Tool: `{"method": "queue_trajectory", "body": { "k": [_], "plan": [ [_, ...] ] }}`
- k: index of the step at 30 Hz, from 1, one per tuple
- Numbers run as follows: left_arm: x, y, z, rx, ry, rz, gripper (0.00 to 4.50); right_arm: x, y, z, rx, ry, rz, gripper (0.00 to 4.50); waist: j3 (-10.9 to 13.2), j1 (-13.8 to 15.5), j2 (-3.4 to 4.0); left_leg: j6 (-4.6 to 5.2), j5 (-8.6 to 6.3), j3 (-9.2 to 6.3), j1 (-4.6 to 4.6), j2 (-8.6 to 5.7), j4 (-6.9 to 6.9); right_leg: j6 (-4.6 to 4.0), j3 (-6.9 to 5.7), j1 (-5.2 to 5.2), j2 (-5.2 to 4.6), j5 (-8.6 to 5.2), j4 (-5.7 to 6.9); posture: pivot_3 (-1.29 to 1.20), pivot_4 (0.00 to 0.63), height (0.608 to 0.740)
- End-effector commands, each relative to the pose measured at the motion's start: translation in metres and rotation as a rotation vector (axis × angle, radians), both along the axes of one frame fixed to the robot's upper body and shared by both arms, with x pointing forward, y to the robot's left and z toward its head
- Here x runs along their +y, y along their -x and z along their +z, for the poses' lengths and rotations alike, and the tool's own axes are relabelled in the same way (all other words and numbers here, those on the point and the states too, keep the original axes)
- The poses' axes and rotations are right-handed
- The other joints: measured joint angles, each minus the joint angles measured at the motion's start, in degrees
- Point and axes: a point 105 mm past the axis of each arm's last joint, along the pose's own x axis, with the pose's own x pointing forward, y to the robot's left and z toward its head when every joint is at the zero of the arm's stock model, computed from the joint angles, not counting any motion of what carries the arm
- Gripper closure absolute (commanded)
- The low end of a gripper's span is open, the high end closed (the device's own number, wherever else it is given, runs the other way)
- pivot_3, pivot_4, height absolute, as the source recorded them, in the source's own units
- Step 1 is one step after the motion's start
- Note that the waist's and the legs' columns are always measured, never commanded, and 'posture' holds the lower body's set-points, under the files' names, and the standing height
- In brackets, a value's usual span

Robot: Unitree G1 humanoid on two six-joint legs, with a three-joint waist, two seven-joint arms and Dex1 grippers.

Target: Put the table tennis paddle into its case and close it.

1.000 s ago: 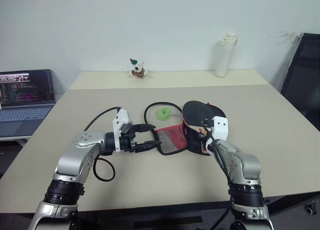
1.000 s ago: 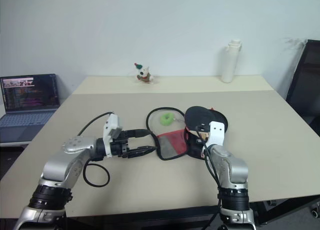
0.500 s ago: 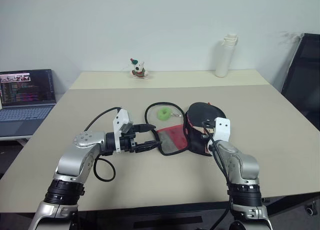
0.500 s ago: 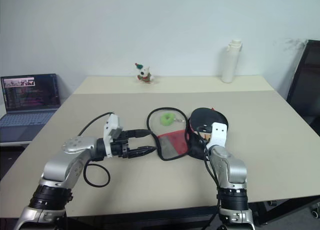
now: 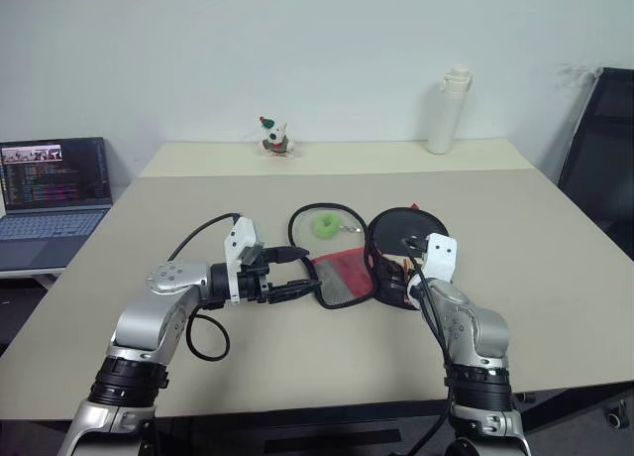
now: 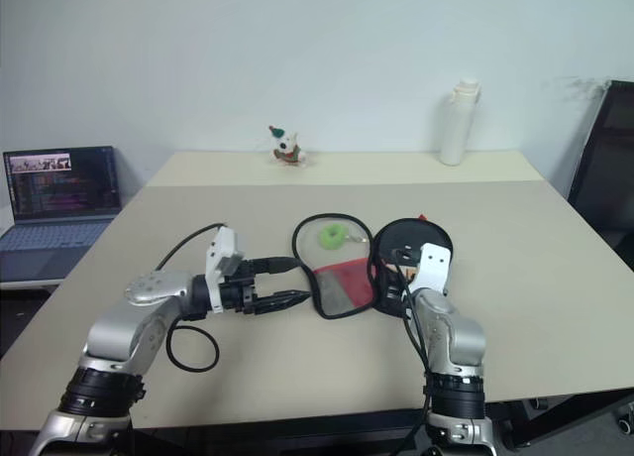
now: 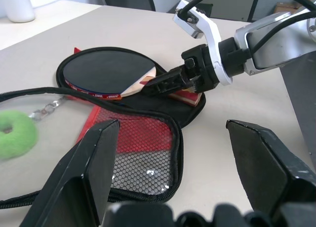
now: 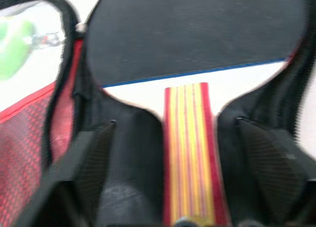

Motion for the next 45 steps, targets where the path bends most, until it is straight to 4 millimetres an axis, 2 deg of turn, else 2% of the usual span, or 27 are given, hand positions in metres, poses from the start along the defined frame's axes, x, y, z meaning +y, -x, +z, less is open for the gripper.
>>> {"method": "queue_trajectory", "body": {
  "k": [1,5,9,11,13,20,21,27,30,35,41,45],
  "plan": [
    [0.008,-0.003,0.005,-0.042,-0.005,0.043,0.73,0.021,0.014,0.043,-0.169,-0.001,0.214,0.05,0.0,0.01,0.0,0.0,0.0,0.0,0.0,0.0,0.0,-0.01,0.0,0.0,0.0,0.0,-0.01,0.0,0.15,0.74],
    [0.023,-0.02,0.003,-0.065,-0.01,0.156,0.73,0.035,0.048,0.067,-0.274,0.077,0.539,0.05,0.0,0.08,0.0,0.01,-0.01,-0.01,0.0,0.01,0.0,0.01,-0.02,0.01,0.01,-0.01,-0.03,0.0,0.15,0.74],
    [0.04,-0.044,-0.008,-0.077,-0.085,0.279,0.73,0.021,0.07,0.087,-0.326,0.145,0.709,0.05,-0.02,0.21,-0.03,0.01,0.0,-0.06,0.02,-0.04,0.03,0.21,-0.12,0.06,0.02,-0.13,-0.02,0.0,0.15,0.74],
    [0.046,-0.056,-0.013,-0.08,-0.114,0.334,1.11,0.015,0.07,0.093,-0.339,0.169,0.726,0.0,-0.03,0.29,-0.05,0.01,0.0,-0.06,0.04,-0.09,0.06,0.21,-0.17,0.11,0.02,-0.13,-0.03,0.0,0.15,0.74],
    [0.051,-0.068,-0.018,-0.072,-0.137,0.385,1.68,0.009,0.069,0.097,-0.341,0.182,0.724,0.0,-0.03,0.25,-0.06,0.01,0.0,-0.04,0.04,-0.11,0.06,0.22,-0.21,0.11,0.05,-0.13,-0.06,0.0,0.15,0.74],
    [0.053,-0.094,-0.033,-0.029,-0.175,0.463,4.3,0.0,0.063,0.098,-0.335,0.202,0.681,0.0,-0.04,0.23,-0.08,0.01,-0.01,0.01,0.0,-0.12,0.04,0.15,-0.16,0.08,0.06,-0.09,-0.08,0.0,0.15,0.74],
    [0.05,-0.097,-0.036,-0.022,-0.182,0.46,4.48,0.0,0.063,0.098,-0.333,0.202,0.678,0.0,-0.04,0.25,-0.08,0.01,-0.01,0.01,-0.01,-0.12,0.05,0.01,-0.17,0.07,0.05,0.0,-0.08,0.0,0.15,0.74],
    [0.041,-0.111,-0.054,-0.002,-0.25,0.488,4.48,-0.002,0.064,0.095,-0.327,0.213,0.667,0.0,-0.06,0.3,-0.12,0.02,-0.01,0.03,-0.03,-0.14,0.06,0.0,-0.25,0.08,0.03,0.01,-0.09,0.0,0.15,0.74],
    [0.031,-0.116,-0.054,0.004,-0.231,0.491,4.48,-0.005,0.065,0.093,-0.323,0.221,0.657,0.0,-0.06,0.27,-0.12,0.02,-0.01,0.03,-0.02,-0.14,0.05,0.0,-0.26,0.06,0.04,0.01,-0.08,0.0,0.15,0.74],
    [0.006,-0.122,-0.042,-0.02,-0.177,0.445,4.48,-0.014,0.066,0.09,-0.308,0.242,0.643,0.0,-0.07,0.35,-0.14,0.02,-0.01,0.08,-0.05,-0.15,0.07,-0.01,-0.32,0.08,0.03,0.01,-0.09,0.0,0.15,0.74],
    [-0.064,-0.126,0.018,-0.172,-0.072,0.273,4.48,-0.059,0.067,0.089,-0.26,0.298,0.538,0.0,-0.03,1.08,-0.22,0.01,-0.01,0.09,-0.17,-0.21,0.14,0.0,-0.42,0.08,0.01,0.02,-0.13,0.0,0.15,0.74],
    [-0.101,-0.123,0.037,-0.211,-0.041,0.198,4.48,-0.07,0.069,0.09,-0.25,0.304,0.509,0.0,-0.04,1.28,-0.23,0.03,-0.02,0.15,-0.14,-0.31,0.12,0.04,-0.38,0.09,0.03,-0.01,-0.17,0.0,0.15,0.74]
  ]
}}
